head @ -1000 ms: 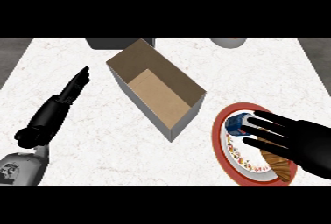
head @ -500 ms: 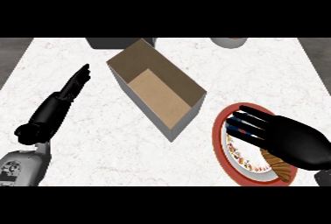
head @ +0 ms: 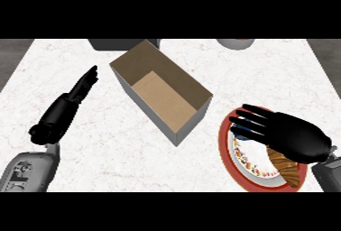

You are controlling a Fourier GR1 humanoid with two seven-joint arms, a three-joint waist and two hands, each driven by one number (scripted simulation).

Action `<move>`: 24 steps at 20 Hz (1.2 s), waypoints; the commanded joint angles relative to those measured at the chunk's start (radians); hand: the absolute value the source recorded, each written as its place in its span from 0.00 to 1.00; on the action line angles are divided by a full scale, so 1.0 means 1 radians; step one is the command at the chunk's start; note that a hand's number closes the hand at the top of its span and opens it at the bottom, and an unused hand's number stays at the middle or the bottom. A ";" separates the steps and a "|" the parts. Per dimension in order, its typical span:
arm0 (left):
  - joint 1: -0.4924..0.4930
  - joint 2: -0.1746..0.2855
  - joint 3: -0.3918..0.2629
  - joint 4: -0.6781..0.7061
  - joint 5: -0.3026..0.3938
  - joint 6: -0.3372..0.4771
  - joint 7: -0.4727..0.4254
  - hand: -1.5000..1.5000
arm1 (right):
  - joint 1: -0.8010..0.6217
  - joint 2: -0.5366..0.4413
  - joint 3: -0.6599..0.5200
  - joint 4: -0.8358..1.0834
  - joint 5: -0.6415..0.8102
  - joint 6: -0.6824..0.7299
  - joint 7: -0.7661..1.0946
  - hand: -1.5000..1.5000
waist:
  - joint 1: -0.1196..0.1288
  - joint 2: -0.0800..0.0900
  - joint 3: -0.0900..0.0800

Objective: Pick the can from the plate and place it in the cardboard box

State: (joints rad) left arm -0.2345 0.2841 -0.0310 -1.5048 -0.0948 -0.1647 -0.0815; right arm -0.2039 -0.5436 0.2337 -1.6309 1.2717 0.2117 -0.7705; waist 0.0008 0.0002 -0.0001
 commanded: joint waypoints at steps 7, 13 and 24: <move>0.052 -0.002 0.049 -0.055 -0.007 -0.048 -0.008 0.50 | -0.004 0.030 -0.083 0.154 0.083 -0.121 -0.064 0.00 | 0.001 0.000 0.000; -0.033 -0.035 0.048 -0.023 -0.023 -0.069 0.062 0.50 | -0.094 0.136 -0.052 0.210 0.165 -0.063 -0.003 0.00 | 0.000 0.000 0.000; 0.009 -0.046 0.066 -0.069 -0.028 -0.088 0.046 0.50 | -0.113 0.162 -0.067 0.349 0.140 -0.294 -0.198 1.00 | 0.001 0.001 0.000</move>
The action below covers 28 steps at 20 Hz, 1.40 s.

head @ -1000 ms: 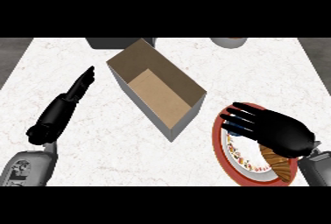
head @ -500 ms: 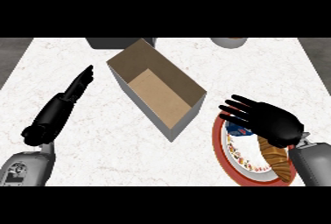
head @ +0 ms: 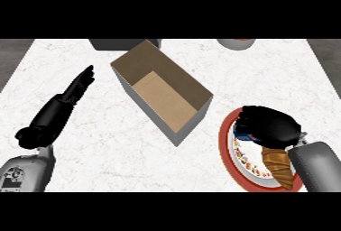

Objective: Pick the can from the plate and place it in the cardboard box

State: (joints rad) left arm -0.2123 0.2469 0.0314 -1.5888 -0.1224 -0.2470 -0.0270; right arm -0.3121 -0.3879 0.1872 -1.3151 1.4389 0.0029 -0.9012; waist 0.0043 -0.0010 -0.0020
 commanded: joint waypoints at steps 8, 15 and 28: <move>-0.015 -0.014 -0.019 0.022 -0.026 -0.008 -0.027 0.50 | -0.029 0.375 0.110 0.087 0.071 0.065 0.350 1.00 | 0.033 0.005 0.000; -0.051 -0.030 -0.045 0.025 -0.022 -0.023 -0.029 0.50 | -0.069 0.384 0.145 0.050 -0.096 0.147 0.665 1.00 | 0.118 0.020 0.006; -0.101 -0.060 -0.091 0.081 -0.034 -0.040 -0.028 0.50 | -0.434 0.388 0.328 -0.060 -0.265 0.018 1.389 1.00 | 0.169 0.007 -0.001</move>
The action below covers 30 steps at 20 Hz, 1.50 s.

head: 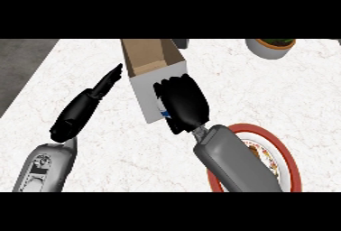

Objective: Pick the can from the plate and place it in the cardboard box

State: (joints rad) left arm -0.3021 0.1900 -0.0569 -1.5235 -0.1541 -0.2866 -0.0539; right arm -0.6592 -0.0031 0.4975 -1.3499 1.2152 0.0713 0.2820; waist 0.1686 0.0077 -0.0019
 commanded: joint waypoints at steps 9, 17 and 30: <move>-0.023 -0.010 0.003 0.027 -0.013 0.016 -0.006 0.50 | -0.344 0.003 0.020 0.057 -0.119 -0.221 0.757 1.00 | -0.017 0.001 -0.003; 0.016 0.018 0.039 0.047 -0.019 0.025 -0.059 0.50 | -0.589 0.003 0.027 0.360 -0.200 -0.276 0.892 1.00 | -0.067 0.009 -0.002; 0.018 0.036 0.085 0.036 -0.014 0.039 -0.024 0.50 | -0.590 0.003 -0.052 0.634 -0.615 -0.052 0.664 1.00 | -0.126 0.002 0.001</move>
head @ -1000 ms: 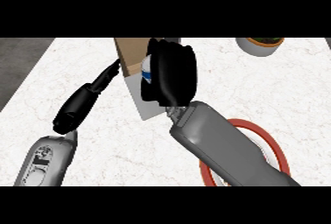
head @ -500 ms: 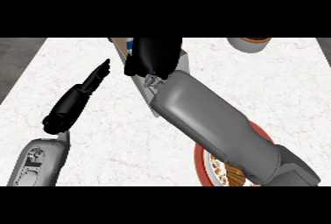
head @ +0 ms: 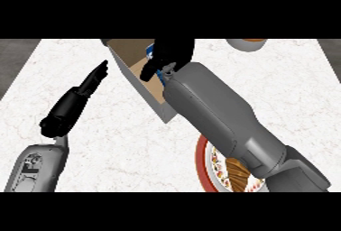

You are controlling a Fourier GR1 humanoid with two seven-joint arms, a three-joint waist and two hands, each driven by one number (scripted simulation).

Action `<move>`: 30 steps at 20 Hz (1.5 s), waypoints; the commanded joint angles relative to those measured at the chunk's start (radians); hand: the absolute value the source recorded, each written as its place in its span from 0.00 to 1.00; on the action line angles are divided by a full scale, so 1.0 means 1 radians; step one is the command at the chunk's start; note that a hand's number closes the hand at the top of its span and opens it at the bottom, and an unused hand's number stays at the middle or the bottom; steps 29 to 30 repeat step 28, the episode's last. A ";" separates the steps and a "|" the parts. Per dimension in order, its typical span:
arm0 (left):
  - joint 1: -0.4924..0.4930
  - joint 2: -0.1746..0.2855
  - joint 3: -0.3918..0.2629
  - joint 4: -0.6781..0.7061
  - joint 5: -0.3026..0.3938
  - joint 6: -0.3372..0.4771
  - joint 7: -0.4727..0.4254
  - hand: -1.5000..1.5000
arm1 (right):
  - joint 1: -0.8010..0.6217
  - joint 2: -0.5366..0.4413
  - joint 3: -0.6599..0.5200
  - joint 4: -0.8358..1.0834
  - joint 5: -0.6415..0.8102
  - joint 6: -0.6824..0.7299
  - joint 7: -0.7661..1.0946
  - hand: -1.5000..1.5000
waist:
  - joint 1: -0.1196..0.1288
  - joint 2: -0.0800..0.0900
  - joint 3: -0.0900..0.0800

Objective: Pick the can from the plate and place it in the cardboard box

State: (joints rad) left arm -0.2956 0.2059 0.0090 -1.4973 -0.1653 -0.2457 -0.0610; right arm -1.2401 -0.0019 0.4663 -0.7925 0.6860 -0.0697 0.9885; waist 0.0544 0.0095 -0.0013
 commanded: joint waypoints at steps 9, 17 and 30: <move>0.049 0.034 0.038 -0.008 0.016 -0.029 -0.027 0.50 | 0.022 0.002 -0.052 0.054 -0.221 0.193 -0.190 0.00 | -0.035 -0.007 0.001; 0.086 0.026 0.033 -0.044 0.012 -0.020 -0.025 0.50 | 0.109 0.002 -0.263 -0.130 -0.283 -0.312 -0.450 0.00 | -0.036 -0.008 0.007; 0.076 0.039 0.064 0.001 0.016 -0.027 -0.072 0.50 | 0.299 -0.004 -0.418 -0.198 -0.479 -0.575 -0.689 0.00 | -0.049 -0.007 0.001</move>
